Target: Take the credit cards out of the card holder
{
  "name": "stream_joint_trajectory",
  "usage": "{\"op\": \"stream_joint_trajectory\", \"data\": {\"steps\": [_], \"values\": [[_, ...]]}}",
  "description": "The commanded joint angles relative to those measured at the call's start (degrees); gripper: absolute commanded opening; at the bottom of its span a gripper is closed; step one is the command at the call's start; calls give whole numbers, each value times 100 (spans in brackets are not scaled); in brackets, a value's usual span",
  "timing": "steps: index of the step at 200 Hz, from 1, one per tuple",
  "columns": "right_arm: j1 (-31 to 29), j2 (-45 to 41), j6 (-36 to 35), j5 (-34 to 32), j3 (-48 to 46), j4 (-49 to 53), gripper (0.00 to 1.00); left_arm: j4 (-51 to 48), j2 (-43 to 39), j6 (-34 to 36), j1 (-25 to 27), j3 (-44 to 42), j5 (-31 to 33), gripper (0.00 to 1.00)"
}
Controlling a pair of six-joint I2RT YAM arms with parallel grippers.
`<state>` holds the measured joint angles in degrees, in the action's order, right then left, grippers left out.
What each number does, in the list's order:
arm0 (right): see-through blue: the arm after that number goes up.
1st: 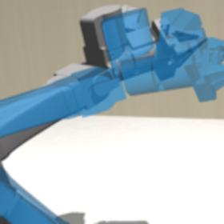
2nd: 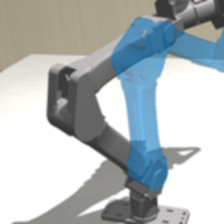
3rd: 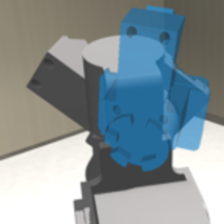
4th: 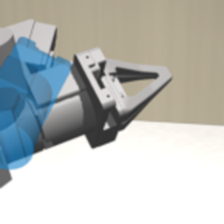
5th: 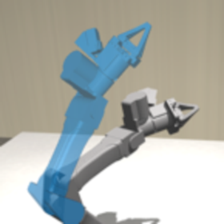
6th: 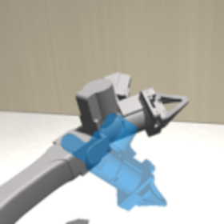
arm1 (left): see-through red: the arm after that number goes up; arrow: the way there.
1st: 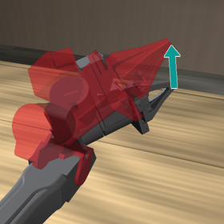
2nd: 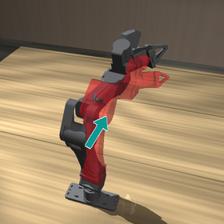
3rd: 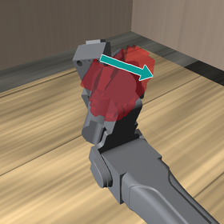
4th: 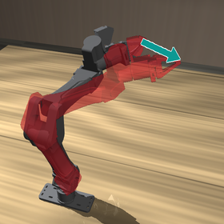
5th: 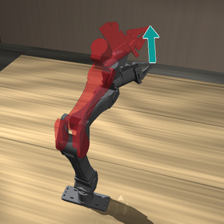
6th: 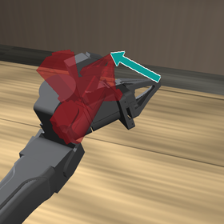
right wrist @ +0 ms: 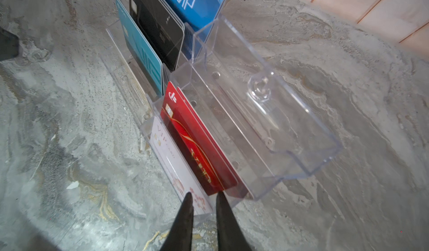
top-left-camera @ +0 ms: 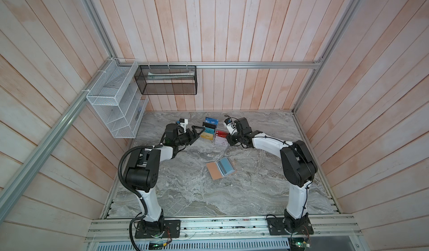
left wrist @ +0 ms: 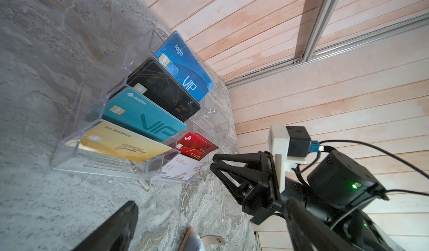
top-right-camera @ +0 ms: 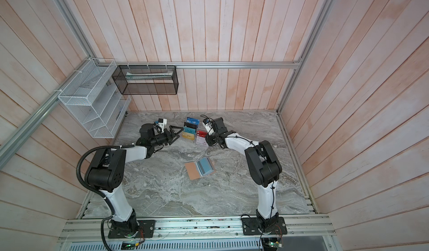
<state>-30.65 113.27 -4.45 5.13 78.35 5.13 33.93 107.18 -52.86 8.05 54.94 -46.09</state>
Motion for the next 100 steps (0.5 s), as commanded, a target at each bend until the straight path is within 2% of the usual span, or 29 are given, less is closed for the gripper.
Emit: {"op": "stream_joint_trajectory", "data": {"steps": [1,41,100], "values": [[-124,80,125,-789,-39,-239,20,203,84,-11,25,-62,-51,100],[-330,235,263,-1650,15,-401,20,237,103,-25,25,-89,-83,100],[-334,377,357,-1836,172,-242,20,229,95,8,19,-98,-84,100]]}}
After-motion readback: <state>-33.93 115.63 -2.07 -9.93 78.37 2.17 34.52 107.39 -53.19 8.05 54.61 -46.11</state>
